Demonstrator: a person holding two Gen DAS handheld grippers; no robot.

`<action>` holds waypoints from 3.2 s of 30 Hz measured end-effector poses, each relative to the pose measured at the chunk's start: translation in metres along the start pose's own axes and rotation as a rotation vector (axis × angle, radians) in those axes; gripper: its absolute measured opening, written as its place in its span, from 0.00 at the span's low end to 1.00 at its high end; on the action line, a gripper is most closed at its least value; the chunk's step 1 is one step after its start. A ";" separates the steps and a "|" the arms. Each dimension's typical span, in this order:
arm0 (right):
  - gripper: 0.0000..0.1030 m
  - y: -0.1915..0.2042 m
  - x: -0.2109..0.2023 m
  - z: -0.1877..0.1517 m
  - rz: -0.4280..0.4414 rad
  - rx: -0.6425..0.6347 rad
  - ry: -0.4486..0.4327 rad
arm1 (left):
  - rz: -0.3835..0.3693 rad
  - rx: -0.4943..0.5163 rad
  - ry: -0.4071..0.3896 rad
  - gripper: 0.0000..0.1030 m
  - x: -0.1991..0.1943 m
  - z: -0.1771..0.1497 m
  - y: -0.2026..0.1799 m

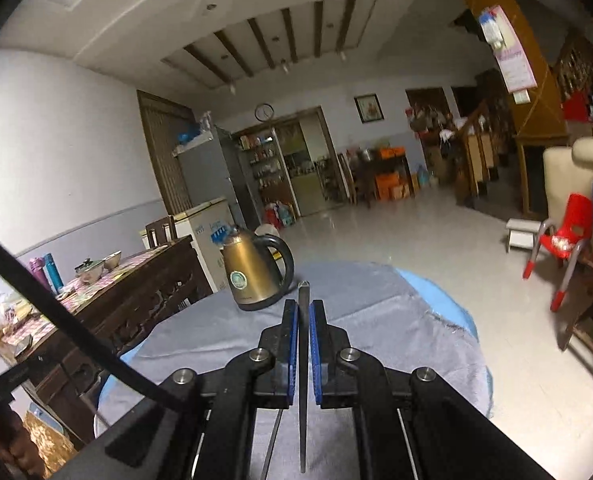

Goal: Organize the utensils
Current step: 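Lift the held chopsticks with both tools toward the cup, then lower the chopsticks into the dark cup with both tools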

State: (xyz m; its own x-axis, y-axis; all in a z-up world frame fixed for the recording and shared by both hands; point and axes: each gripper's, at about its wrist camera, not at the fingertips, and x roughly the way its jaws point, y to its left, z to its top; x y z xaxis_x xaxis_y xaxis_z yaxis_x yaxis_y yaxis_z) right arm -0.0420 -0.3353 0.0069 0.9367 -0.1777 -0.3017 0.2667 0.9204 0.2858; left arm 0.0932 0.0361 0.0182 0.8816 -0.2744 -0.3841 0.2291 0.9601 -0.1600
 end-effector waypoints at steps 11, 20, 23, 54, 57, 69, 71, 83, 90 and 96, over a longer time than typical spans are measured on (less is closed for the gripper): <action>0.06 0.028 -0.047 0.010 0.062 -0.044 -0.025 | -0.089 -0.002 -0.064 0.07 -0.058 0.018 -0.013; 0.06 0.043 -0.079 0.021 0.128 -0.053 -0.065 | -0.181 0.009 -0.088 0.07 -0.085 0.025 -0.032; 0.06 0.050 -0.086 0.022 0.152 -0.060 -0.079 | -0.206 0.000 -0.094 0.07 -0.089 0.026 -0.036; 0.06 0.085 -0.040 -0.035 0.217 -0.127 0.162 | -0.235 0.027 0.107 0.07 -0.052 -0.020 -0.067; 0.06 0.085 -0.039 -0.036 0.219 -0.127 0.171 | -0.216 0.045 0.122 0.07 -0.052 -0.024 -0.071; 0.06 0.085 -0.036 -0.036 0.216 -0.114 0.181 | -0.159 0.081 0.138 0.07 -0.056 -0.029 -0.074; 0.06 0.085 -0.036 -0.036 0.216 -0.115 0.181 | -0.152 0.082 0.138 0.07 -0.056 -0.029 -0.073; 0.06 0.088 -0.032 -0.038 0.218 -0.120 0.202 | -0.127 0.081 0.144 0.07 -0.056 -0.028 -0.068; 0.06 0.090 -0.032 -0.038 0.223 -0.123 0.199 | -0.123 0.078 0.147 0.07 -0.056 -0.027 -0.064; 0.06 0.092 -0.030 -0.040 0.225 -0.129 0.202 | -0.121 0.077 0.149 0.07 -0.055 -0.028 -0.064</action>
State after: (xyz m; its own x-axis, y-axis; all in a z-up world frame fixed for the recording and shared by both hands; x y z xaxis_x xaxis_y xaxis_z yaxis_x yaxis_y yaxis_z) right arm -0.0553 -0.2316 0.0056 0.9016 0.0963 -0.4218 0.0145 0.9677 0.2518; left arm 0.0183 -0.0112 0.0244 0.7762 -0.3868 -0.4979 0.3654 0.9195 -0.1449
